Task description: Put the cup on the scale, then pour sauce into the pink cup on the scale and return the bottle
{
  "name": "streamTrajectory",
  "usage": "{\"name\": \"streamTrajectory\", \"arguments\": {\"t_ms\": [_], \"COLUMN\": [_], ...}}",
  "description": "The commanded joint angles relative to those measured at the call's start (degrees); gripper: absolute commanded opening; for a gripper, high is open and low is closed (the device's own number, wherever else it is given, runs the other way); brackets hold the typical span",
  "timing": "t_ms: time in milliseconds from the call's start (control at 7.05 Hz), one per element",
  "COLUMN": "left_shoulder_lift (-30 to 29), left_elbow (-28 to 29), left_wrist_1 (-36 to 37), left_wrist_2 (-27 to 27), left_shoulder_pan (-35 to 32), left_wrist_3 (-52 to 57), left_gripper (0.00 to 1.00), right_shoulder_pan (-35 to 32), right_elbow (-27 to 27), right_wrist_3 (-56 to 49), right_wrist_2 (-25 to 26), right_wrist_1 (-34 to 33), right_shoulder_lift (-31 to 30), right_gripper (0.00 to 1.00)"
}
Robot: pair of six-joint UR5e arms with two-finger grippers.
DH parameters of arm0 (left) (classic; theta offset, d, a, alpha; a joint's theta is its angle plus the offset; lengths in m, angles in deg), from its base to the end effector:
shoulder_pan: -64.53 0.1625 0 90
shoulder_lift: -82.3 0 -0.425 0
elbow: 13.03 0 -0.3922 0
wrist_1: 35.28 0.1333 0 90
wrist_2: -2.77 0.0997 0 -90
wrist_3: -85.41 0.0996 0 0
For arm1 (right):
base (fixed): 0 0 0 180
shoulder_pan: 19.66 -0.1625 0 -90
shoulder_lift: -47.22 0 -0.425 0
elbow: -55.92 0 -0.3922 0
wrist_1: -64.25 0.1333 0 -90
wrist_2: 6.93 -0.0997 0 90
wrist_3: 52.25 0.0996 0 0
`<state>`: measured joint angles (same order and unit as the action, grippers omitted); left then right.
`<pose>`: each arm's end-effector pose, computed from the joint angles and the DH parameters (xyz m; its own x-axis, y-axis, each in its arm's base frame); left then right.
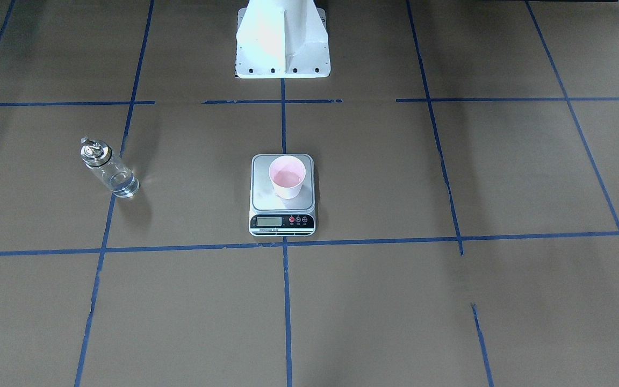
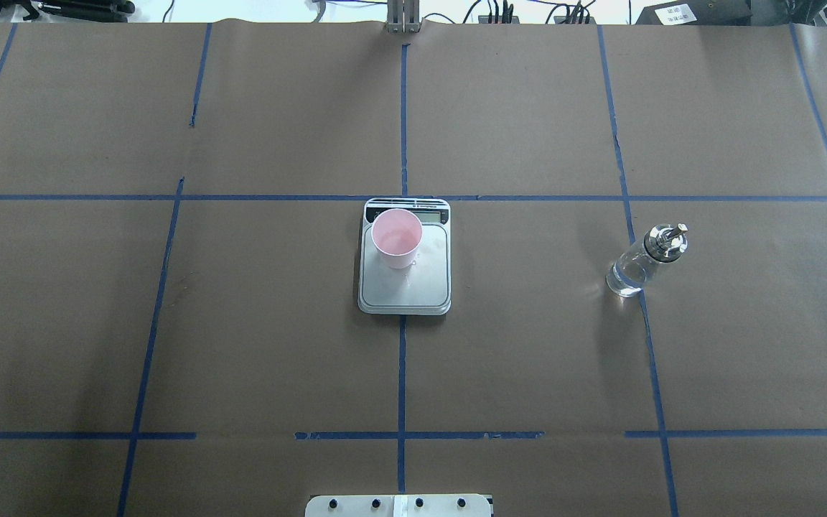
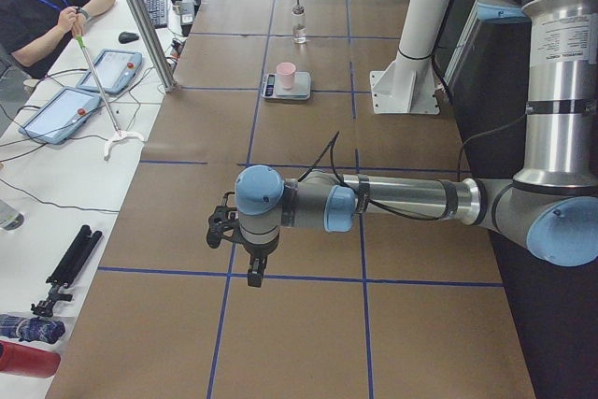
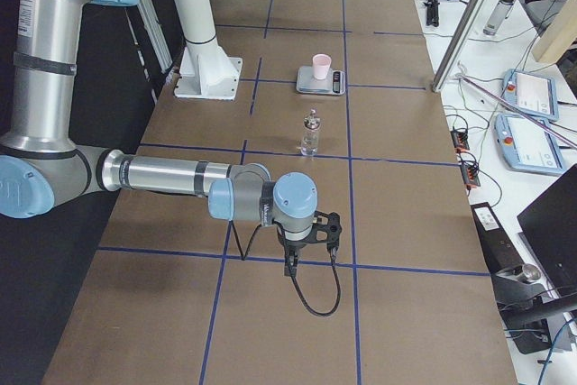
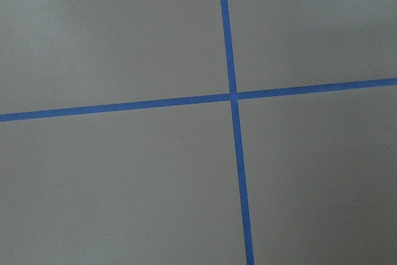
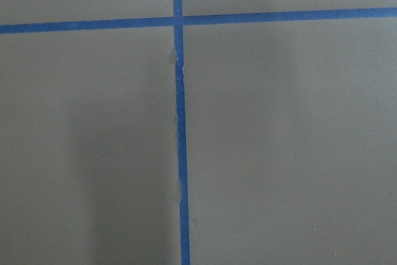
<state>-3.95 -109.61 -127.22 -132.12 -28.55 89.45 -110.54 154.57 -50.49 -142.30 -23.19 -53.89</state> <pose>-0.0881 -0.4651 0.6293 0.7126 0.0906 -0.6957 0.0033 0.9912 0.1325 0.0687 -0.4088 0.6662 0.7017 0.0403 0.7114 -0.0369 0.9991 -0.0201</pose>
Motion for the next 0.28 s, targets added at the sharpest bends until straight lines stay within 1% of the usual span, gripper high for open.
{"name": "streamTrajectory", "arguments": {"t_ms": [0,142], "left_shoulder_lift": [0.2,0.2], "left_elbow": [-0.1,-0.1], "left_wrist_1": [0.0,0.0], "left_wrist_2": [0.1,0.1], "left_shoulder_pan": [0.0,0.0], "left_wrist_3": [0.0,0.0], "left_gripper": [1.0,1.0], "right_shoulder_pan": [0.0,0.0], "right_elbow": [-0.2,-0.2], "right_wrist_3": [0.1,0.1], "right_wrist_2": [-0.1,-0.1], "right_wrist_1": [1.8,1.8], "right_shoulder_lift": [-0.2,-0.2], "right_gripper": [1.0,1.0]}}
